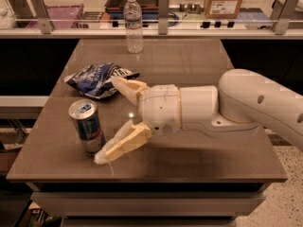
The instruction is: Move redbull can near water bottle
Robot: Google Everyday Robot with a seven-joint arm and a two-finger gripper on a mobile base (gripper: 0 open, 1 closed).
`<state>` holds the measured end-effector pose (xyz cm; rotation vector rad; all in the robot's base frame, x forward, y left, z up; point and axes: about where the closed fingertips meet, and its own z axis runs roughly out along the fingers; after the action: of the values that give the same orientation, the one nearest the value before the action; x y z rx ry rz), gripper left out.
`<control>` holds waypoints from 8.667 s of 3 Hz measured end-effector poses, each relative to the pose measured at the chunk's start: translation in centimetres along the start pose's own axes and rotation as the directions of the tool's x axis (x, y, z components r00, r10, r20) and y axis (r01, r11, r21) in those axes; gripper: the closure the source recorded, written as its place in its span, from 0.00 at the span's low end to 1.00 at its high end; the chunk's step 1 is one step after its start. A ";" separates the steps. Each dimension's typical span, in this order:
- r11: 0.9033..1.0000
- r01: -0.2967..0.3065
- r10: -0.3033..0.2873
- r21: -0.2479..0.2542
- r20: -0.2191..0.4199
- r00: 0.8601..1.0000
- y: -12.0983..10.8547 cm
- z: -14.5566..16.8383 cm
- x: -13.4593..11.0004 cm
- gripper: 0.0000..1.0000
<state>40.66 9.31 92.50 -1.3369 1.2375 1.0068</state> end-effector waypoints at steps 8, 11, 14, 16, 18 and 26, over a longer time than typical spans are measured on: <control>0.993 -0.019 0.025 -0.115 0.049 0.998 1.5 6.0 1.1 1.00; 0.996 -0.029 0.028 0.080 0.006 1.000 -5.3 1.8 -4.1 1.00; 0.914 0.002 -0.005 0.405 0.007 1.000 -17.6 -7.5 -10.1 1.00; 0.889 -0.005 0.009 0.458 -0.006 1.000 -21.4 -9.6 -10.1 1.00; 0.873 -0.016 0.034 0.487 -0.030 0.999 -22.4 -8.8 -8.6 1.00; 0.806 -0.108 0.135 0.582 -0.002 0.991 -37.7 -10.8 0.5 1.00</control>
Offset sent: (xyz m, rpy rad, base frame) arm 0.0024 0.0557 -0.0339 0.0725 0.0764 0.1261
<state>77.48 -2.83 98.50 -0.8042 1.5253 0.6008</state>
